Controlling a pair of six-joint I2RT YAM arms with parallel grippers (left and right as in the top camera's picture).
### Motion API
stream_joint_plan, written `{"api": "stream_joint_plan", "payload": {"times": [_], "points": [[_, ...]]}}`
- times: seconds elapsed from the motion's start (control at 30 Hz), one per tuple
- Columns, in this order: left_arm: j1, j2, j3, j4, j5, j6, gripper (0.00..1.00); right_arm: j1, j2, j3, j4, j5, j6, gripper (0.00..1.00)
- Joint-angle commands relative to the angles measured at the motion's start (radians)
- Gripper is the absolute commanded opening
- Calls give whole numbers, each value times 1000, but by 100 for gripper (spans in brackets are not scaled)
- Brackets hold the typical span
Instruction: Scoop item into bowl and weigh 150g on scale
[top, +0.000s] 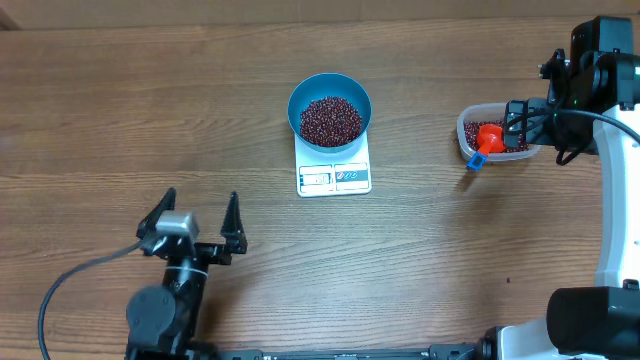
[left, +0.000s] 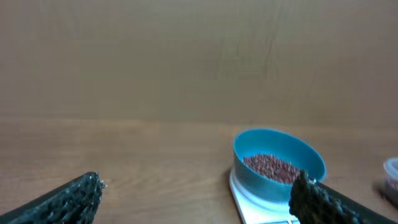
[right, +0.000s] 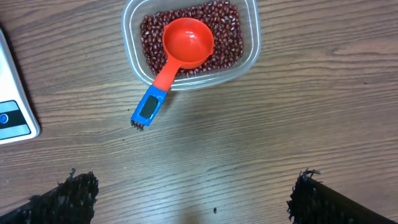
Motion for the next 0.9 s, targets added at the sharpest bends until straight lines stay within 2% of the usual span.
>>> {"api": "stream_joint_plan", "payload": {"times": [0.0,0.17,0.43,0.63,0.73,0.87], "points": [[35,-76,-95,80,51,-8,100,-4,-13,13,3,9,-5,100],[78,-168,-238,222,51,-95,100,-4,-13,13,3,10,-5,100],[120,-192,-240,147,44,-97,99,-4,-13,13,3,10,-5,100],[147,-192,-240,15,44,-97,99,-4,-13,13,3,9,-5,100],[164,-192,-240,-53,41,-80,100,-4,-13,13,3,10,-5,100],[166,-192,-240,-52,36,-24,99,-4,-13,13,3,10,-5,100]]}}
